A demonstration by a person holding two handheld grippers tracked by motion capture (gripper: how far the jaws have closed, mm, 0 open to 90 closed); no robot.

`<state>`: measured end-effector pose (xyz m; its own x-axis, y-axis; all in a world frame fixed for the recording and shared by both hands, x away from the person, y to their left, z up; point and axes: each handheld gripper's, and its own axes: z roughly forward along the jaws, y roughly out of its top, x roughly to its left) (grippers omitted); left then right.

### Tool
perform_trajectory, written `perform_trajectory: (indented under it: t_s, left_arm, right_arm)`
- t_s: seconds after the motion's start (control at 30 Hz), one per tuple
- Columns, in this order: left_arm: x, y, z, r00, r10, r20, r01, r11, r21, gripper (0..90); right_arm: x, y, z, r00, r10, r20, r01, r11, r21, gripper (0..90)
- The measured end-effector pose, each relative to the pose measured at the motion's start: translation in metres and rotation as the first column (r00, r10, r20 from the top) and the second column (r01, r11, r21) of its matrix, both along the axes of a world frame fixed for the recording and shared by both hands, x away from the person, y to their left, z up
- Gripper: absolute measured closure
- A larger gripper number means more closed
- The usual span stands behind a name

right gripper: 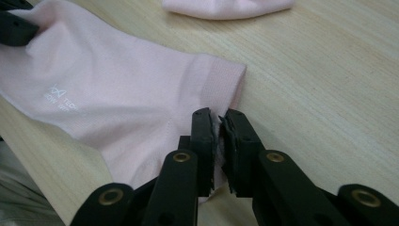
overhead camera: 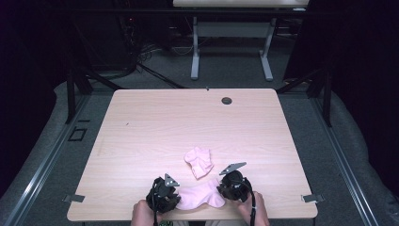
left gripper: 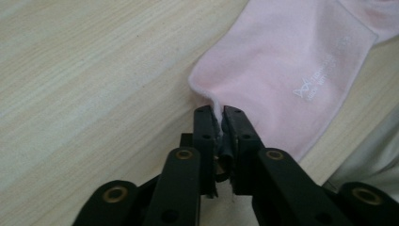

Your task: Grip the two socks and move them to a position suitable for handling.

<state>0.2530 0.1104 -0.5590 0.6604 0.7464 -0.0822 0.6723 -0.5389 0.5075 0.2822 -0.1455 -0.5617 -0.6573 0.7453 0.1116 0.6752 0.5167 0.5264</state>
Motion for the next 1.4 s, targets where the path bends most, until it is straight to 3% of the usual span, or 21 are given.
perform_trajectory:
  t_s: [0.07,0.23,0.3,0.43,0.5,0.53,0.57,0.6,0.67,0.73,0.77,0.83,0.87,0.9,0.97,1.07,1.17,1.27,1.33,1.4]
  left_arm:
    - [0.002,0.002,0.000,1.0000,0.002,0.007,-0.002,1.0000,-0.007,88.3]
    - [0.008,0.010,0.004,0.9997,0.020,0.014,-0.020,0.9996,-0.020,88.5]
    - [0.010,0.010,0.003,0.9999,0.013,-0.002,-0.013,0.9996,-0.027,88.5]
    - [0.011,0.009,-0.002,0.9999,0.012,-0.007,-0.012,0.9996,-0.026,88.1]
    - [0.012,0.010,-0.001,0.9999,0.010,-0.008,-0.010,0.9996,-0.027,87.4]
    - [0.013,0.011,-0.001,0.9999,0.015,-0.005,-0.015,0.9995,-0.029,83.7]
    - [0.014,0.012,0.000,0.9997,0.024,-0.010,-0.025,0.9988,-0.043,65.8]
    - [0.015,0.014,0.002,0.9993,0.038,-0.007,-0.038,0.9976,-0.057,58.7]
    - [0.022,0.023,0.010,0.9965,0.083,0.009,-0.082,0.9911,-0.105,47.5]
    - [0.030,0.026,0.016,0.9924,0.122,0.020,-0.118,0.9823,-0.146,42.7]
    - [0.030,0.026,0.016,0.9924,0.122,0.020,-0.118,0.9823,-0.146,40.9]
    - [0.045,0.027,0.023,0.9891,0.144,0.029,-0.138,0.9764,-0.166,39.8]
    - [0.059,0.026,0.027,0.9879,0.152,0.033,-0.144,0.9750,-0.169,39.7]
    - [0.059,0.026,0.027,0.9879,0.152,0.033,-0.144,0.9750,-0.169,39.8]
    - [0.086,0.019,0.031,0.9847,0.172,0.029,-0.164,0.9711,-0.173,39.9]
    - [0.103,0.012,0.030,0.9857,0.168,0.012,-0.163,0.9693,-0.184,41.6]
    - [0.125,-0.007,0.021,0.9896,0.143,0.020,-0.138,0.9795,-0.147,45.1]
    - [0.133,-0.020,0.017,0.9908,0.129,0.040,-0.124,0.9858,-0.114,48.9]
    - [0.135,-0.024,0.016,0.9909,0.128,0.043,-0.122,0.9858,-0.116,50.3]
    - [0.140,-0.029,0.011,0.9914,0.123,0.046,-0.119,0.9898,-0.079,53.1]
  right_arm:
    - [-0.002,0.000,-0.001,0.9998,-0.018,-0.004,0.018,0.9992,0.036,84.7]
    - [-0.010,-0.006,0.012,0.9996,-0.027,0.007,0.026,0.9987,0.044,84.8]
    - [-0.014,-0.007,0.014,0.9992,-0.040,0.007,0.040,0.9974,0.059,84.6]
    - [-0.016,-0.007,0.004,0.9995,-0.024,-0.023,0.024,0.9995,0.018,83.9]
    - [-0.016,-0.007,0.002,0.9991,-0.028,-0.033,0.028,0.9993,0.022,82.9]
    - [-0.015,-0.007,0.002,0.9988,-0.027,-0.040,0.028,0.9991,0.030,78.8]
    - [-0.012,-0.011,0.005,0.9983,-0.019,-0.055,0.021,0.9987,0.045,63.8]
    - [-0.010,-0.014,0.008,0.9985,-0.017,-0.053,0.020,0.9973,0.070,61.4]
    - [-0.006,-0.019,0.015,0.9988,-0.029,-0.039,0.032,0.9949,0.096,54.0]
    - [-0.002,-0.024,0.021,0.9988,-0.040,-0.028,0.043,0.9934,0.107,46.9]
    - [-0.002,-0.024,0.021,0.9988,-0.040,-0.028,0.043,0.9934,0.107,46.9]
    - [0.000,-0.027,0.027,0.9981,-0.061,-0.006,0.061,0.9922,0.109,37.7]
    - [0.002,-0.030,0.030,0.9970,-0.077,0.002,0.076,0.9913,0.107,29.6]
    - [0.002,-0.031,0.031,0.9960,-0.088,0.016,0.086,0.9906,0.107,26.7]
    - [0.003,-0.033,0.032,0.9948,-0.100,0.018,0.097,0.9883,0.118,24.5]
    - [0.003,-0.036,0.032,0.9933,-0.113,0.024,0.109,0.9873,0.116,24.5]
    - [0.001,-0.043,0.031,0.9907,-0.134,0.022,0.131,0.9839,0.122,25.8]
    - [0.000,-0.047,0.031,0.9894,-0.143,0.026,0.139,0.9837,0.113,26.7]
    - [0.000,-0.048,0.031,0.9891,-0.145,0.024,0.142,0.9833,0.114,27.1]
    - [0.000,-0.050,0.032,0.9878,-0.153,0.028,0.150,0.9829,0.108,27.6]
